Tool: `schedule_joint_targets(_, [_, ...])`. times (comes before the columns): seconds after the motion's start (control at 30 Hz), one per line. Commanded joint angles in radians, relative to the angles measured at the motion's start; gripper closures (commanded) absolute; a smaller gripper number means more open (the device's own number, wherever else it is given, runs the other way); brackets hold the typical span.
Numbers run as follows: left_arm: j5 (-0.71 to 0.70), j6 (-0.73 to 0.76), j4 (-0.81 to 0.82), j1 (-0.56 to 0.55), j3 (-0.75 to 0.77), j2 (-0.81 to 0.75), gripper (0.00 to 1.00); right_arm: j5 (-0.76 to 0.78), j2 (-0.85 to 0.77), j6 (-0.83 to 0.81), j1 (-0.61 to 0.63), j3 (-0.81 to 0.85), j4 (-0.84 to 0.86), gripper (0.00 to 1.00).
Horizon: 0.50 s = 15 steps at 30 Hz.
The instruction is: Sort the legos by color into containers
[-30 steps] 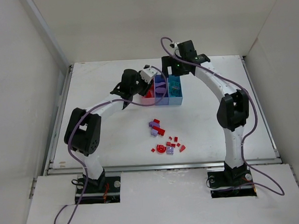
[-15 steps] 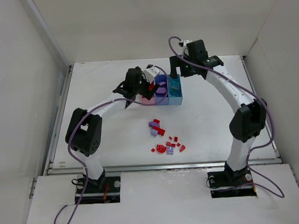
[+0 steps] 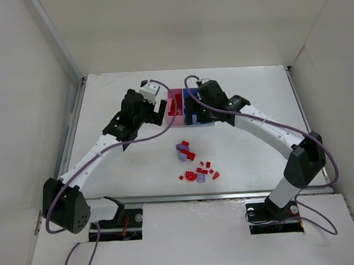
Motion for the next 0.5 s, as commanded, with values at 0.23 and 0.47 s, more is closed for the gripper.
schedule_joint_targets(0.23, [-0.015,-0.111,0.007,0.0,-0.252,-0.234,0.01,-0.015,0.093,0.508,-0.014,-0.062,0.156,0.0])
schedule_joint_targets(0.47, [-0.015,-0.13,0.028,0.009,-0.338,-0.349,0.01,-0.031,0.203,0.622,0.032,-0.082,0.147,0.02])
